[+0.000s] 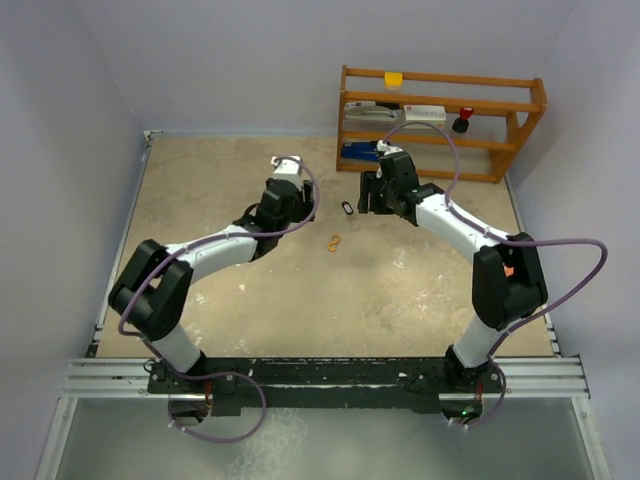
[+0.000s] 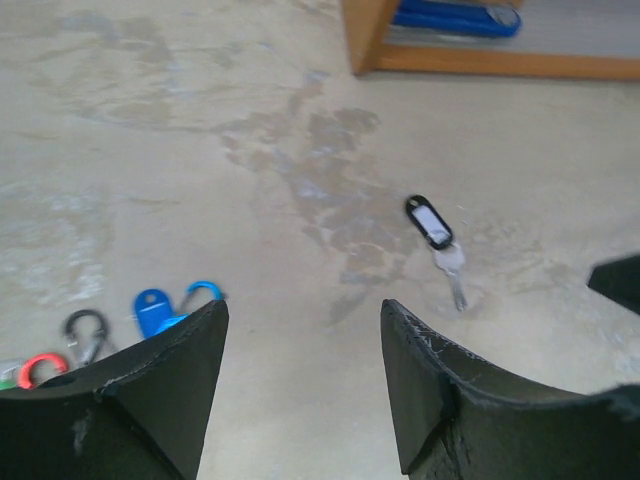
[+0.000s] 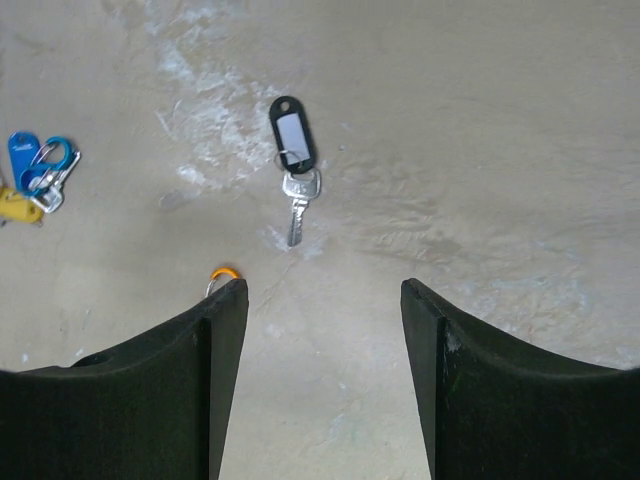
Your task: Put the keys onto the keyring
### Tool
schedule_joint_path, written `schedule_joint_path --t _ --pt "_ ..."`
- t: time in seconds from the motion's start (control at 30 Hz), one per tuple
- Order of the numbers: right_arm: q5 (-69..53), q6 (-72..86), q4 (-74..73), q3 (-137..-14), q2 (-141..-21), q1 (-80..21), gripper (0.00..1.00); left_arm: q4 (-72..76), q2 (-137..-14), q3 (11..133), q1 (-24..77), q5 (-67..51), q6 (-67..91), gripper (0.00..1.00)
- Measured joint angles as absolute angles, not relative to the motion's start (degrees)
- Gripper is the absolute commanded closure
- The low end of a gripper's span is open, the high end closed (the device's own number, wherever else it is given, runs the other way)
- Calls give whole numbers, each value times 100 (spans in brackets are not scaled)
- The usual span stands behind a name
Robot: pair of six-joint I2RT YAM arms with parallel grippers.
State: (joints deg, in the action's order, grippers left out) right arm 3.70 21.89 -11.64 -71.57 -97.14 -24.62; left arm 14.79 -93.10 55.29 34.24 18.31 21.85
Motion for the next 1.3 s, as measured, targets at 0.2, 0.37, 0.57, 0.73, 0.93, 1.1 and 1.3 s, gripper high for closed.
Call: schedule_joint_path --t 0.2,0.37,0.57,0.73,0.93,1.1,1.3 --pt "467 2193 -1109 -7470 -10121 -2373 36 1131 -9996 6088 3983 1616 2073 41" --pt "386 2185 -1020 -7968 -10962 -2399 37 1011 -10066 6075 4185 1590 2095 41" --pt "196 2027 -939 -8289 -11651 -2399 37 928 -10018 6073 4139 1828 2171 41" --pt "43 1887 -779 -8486 -11935 -2399 38 869 -9870 6073 4128 1962 2196 41" --pt "-117 1841 -631 -8724 -12175 -2399 44 834 -9821 6073 4125 2056 2193 41" --pt "-165 1837 -567 -8722 -12263 -2399 51 801 -9821 6073 4117 2115 2193 41" --pt "-252 1824 -261 -8477 -12202 -2399 59 799 -9821 6073 4088 2132 2193 41"
